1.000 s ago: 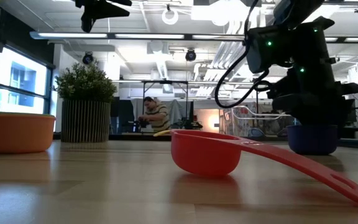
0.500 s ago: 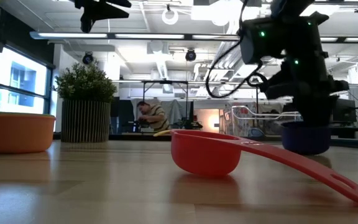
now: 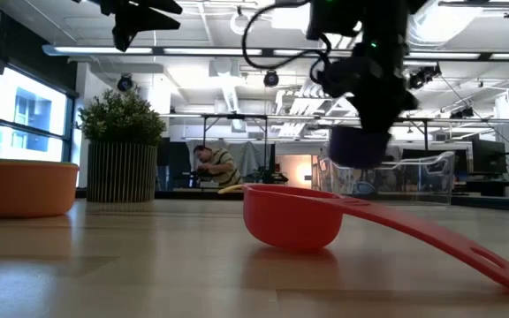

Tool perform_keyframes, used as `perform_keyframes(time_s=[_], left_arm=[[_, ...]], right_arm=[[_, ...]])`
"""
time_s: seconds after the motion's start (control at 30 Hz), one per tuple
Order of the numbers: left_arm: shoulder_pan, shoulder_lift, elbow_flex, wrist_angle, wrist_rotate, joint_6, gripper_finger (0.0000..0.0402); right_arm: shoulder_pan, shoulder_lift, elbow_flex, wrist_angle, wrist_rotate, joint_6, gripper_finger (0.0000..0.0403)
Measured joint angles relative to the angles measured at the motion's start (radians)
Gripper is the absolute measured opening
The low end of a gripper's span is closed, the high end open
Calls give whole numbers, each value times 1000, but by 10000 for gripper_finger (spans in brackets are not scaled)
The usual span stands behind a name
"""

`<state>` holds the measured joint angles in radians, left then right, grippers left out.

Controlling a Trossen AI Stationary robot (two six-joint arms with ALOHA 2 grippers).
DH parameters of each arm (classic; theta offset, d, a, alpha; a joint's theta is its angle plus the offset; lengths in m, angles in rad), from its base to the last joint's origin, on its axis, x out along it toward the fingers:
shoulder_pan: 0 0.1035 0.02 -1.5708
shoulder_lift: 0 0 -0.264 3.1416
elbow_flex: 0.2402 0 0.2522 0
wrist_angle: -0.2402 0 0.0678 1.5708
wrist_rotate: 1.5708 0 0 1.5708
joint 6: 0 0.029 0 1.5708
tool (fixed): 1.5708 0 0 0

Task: Nest measuring cups in basket
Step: Stack the violet measuring cup on top of the green measuring cup

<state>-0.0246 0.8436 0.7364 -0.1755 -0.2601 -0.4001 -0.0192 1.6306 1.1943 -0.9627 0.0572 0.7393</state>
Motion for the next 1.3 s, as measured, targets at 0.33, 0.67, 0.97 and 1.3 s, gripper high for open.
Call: perform_keyframes(time_s=[0.33, 0.67, 0.97, 1.3], left_arm=[[0, 0, 0, 0, 46, -54, 115], [0, 0, 0, 41, 56, -78, 115], [0, -1, 0, 47, 75, -67, 115], [0, -1, 0, 45, 77, -42, 115]], right_arm=[[-121, 0, 146, 86, -8, -135, 8], [-189, 41, 242, 292, -90, -84, 9], [-129, 202, 330, 164, -191, -139, 9], [-54, 327, 396, 25, -205, -285, 9]])
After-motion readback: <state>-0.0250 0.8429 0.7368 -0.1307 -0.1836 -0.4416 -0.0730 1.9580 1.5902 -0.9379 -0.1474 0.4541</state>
